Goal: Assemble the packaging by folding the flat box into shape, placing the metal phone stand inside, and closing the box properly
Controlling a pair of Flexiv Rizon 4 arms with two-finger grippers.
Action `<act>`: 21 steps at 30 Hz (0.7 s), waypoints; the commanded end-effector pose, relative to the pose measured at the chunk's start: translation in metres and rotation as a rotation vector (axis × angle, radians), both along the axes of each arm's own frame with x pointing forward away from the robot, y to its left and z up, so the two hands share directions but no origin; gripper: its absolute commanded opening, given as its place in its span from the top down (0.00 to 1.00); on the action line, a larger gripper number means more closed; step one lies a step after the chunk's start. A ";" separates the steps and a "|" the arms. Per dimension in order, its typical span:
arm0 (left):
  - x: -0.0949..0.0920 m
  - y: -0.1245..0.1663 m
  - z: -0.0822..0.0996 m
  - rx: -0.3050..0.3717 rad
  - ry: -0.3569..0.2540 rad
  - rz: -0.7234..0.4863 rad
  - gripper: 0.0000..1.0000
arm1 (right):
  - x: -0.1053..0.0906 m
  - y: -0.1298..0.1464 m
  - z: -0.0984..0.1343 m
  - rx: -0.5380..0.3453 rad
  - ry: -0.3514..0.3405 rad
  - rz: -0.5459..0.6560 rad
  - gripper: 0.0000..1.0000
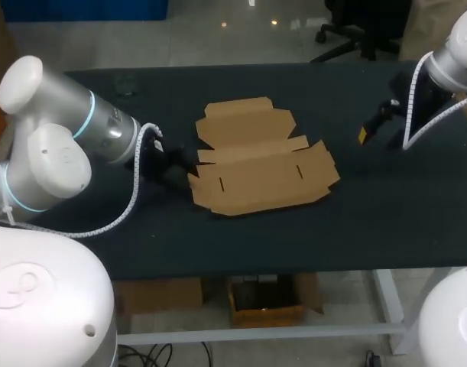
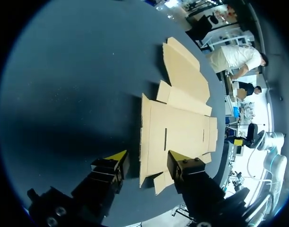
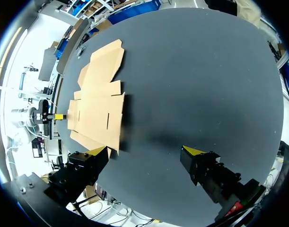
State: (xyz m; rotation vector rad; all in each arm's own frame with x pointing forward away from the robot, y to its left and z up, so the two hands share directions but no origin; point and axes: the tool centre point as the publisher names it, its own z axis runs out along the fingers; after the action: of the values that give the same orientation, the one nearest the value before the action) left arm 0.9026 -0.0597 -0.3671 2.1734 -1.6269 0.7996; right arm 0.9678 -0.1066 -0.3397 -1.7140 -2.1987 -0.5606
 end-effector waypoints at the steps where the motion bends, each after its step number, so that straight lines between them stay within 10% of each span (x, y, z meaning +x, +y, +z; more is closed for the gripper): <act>1: 0.007 -0.001 -0.012 -0.023 0.000 -0.022 0.51 | 0.000 -0.002 0.002 0.000 0.005 0.001 0.00; 21: 0.016 -0.013 -0.027 -0.070 0.013 -0.101 0.65 | 0.001 0.002 0.003 -0.003 0.008 0.006 0.00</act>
State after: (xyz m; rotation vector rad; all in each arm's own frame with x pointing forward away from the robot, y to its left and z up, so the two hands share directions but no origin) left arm 0.9135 -0.0701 -0.3908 2.0332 -1.6604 0.8060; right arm 0.9673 -0.1045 -0.3373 -1.7125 -2.2010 -0.5545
